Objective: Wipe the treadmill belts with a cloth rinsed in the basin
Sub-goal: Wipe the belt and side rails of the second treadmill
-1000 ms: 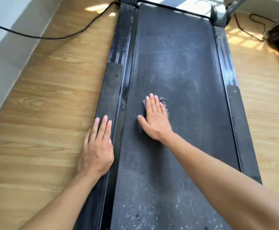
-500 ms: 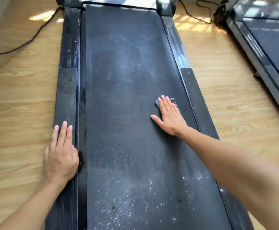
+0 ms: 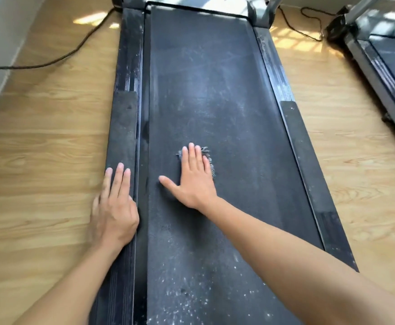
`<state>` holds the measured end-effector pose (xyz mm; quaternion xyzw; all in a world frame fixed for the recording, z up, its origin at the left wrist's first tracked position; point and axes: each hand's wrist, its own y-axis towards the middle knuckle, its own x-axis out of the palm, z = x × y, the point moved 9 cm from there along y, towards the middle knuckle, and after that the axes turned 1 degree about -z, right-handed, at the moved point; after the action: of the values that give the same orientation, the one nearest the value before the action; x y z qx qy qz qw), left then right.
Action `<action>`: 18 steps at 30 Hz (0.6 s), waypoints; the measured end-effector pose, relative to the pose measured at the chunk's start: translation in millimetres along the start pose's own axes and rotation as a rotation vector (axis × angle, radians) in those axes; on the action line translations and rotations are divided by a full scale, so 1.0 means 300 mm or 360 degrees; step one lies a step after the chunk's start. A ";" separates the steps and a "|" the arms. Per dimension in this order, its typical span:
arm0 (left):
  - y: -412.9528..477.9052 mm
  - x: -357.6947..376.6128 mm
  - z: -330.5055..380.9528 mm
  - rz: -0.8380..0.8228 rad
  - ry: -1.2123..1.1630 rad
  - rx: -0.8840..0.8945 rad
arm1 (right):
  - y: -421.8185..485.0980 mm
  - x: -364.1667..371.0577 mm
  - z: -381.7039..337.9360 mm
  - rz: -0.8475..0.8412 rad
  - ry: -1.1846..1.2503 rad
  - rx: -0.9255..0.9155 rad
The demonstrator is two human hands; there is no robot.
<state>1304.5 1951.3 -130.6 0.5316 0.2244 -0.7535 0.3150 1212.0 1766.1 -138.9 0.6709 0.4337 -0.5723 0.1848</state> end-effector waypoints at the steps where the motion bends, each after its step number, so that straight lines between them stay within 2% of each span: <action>1: 0.001 -0.006 -0.009 0.0026 -0.0023 0.0000 | -0.005 0.040 -0.110 -0.0047 -0.0046 -0.0181; 4: -0.004 -0.019 -0.034 0.0088 -0.0140 -0.0032 | -0.088 0.113 -0.256 -0.0115 -0.0198 -0.0578; 7: -0.007 -0.025 -0.034 0.0092 -0.0166 -0.0035 | -0.178 0.109 -0.168 -0.0150 -0.0391 -0.0858; 8: -0.006 -0.024 -0.030 0.0085 -0.0157 -0.0041 | -0.195 0.086 -0.099 -0.0169 -0.0416 -0.0872; 10: -0.013 -0.011 -0.018 0.0058 -0.0137 -0.0042 | -0.201 0.006 0.116 -0.0138 -0.0352 -0.0637; 13: -0.013 -0.021 -0.004 0.0029 -0.0098 -0.0083 | -0.243 -0.133 0.556 -0.0016 -0.0176 0.0012; 15: -0.016 -0.020 0.001 -0.0003 -0.0083 -0.0089 | -0.344 -0.169 0.798 -0.0010 -0.0118 0.0325; 18: -0.011 -0.015 -0.001 -0.0008 -0.0084 -0.0084 | -0.407 -0.153 0.904 0.0027 -0.0017 0.0526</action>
<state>1303.3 1954.7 -126.5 0.5026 0.2371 -0.7618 0.3329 951.8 1615.1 -141.0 0.6927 0.3270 -0.6379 0.0792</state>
